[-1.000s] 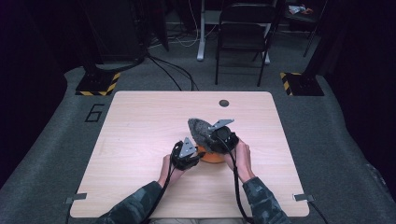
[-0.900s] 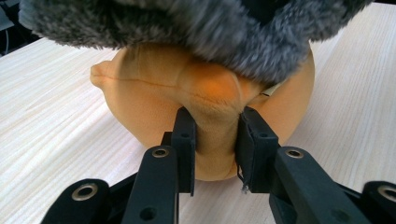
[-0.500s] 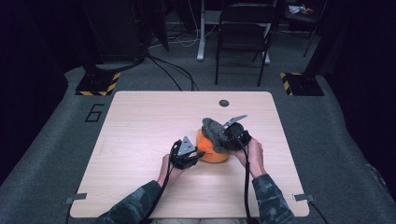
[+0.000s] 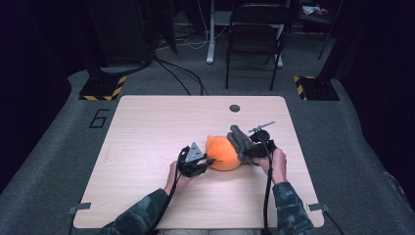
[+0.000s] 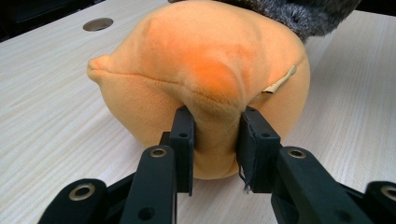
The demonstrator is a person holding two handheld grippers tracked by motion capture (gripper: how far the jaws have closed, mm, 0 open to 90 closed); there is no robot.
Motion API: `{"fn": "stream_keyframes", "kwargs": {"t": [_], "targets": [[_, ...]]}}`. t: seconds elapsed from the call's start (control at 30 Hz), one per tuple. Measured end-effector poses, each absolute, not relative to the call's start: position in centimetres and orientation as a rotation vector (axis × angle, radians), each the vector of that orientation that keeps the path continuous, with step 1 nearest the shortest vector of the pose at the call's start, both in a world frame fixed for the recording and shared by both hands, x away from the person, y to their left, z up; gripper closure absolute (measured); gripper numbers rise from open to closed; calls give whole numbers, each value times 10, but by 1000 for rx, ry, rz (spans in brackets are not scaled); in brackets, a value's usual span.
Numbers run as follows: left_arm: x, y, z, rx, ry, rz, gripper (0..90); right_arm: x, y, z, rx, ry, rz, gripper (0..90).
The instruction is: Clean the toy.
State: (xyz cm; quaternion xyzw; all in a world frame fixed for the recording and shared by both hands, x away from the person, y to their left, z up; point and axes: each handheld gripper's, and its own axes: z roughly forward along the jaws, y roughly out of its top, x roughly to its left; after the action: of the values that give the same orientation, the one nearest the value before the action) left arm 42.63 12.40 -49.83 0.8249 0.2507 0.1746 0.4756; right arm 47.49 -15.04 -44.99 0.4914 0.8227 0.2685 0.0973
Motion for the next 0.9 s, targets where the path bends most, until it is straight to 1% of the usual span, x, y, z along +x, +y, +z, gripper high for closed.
{"fn": "stream_keyframes", "kwargs": {"t": [0.13,0.3,0.37,0.4,0.43,0.47,0.5,0.53,0.57,0.6,0.7,0.8,0.83,0.87,0.9], "targets": [[427,124,-499,2002,615,419,689,476,-152,-453,1467,2420,743,691],[429,127,-499,1996,627,412,689,482,-157,-470,1474,2420,591,692],[429,127,-499,1999,628,412,688,482,-158,-469,1463,2406,588,693],[429,127,-499,1998,630,415,688,480,-158,-465,1442,2396,583,694],[429,127,-499,1998,630,416,688,478,-159,-454,1426,2369,594,695],[429,127,-499,1998,633,412,688,478,-159,-454,1426,2369,594,695],[430,127,-499,1996,635,409,687,476,-159,-447,1426,2352,624,697],[430,127,-500,1991,639,407,687,472,-160,-430,1383,2333,678,697],[430,127,-500,1992,635,409,687,472,-160,-430,1383,2333,678,697],[430,126,-500,1992,634,414,688,466,-156,-410,1347,2310,797,697],[430,126,-500,1991,638,414,687,454,-139,-387,1270,2336,952,697],[429,125,-499,1990,639,406,685,446,-120,-383,1174,2377,943,698],[430,125,-499,1990,638,410,685,446,-120,-383,1174,2377,943,698],[430,126,-499,1988,643,411,677,449,-110,-396,1154,2409,856,699],[430,126,-500,1983,641,407,677,449,-110,-396,1154,2409,856,699]]}}
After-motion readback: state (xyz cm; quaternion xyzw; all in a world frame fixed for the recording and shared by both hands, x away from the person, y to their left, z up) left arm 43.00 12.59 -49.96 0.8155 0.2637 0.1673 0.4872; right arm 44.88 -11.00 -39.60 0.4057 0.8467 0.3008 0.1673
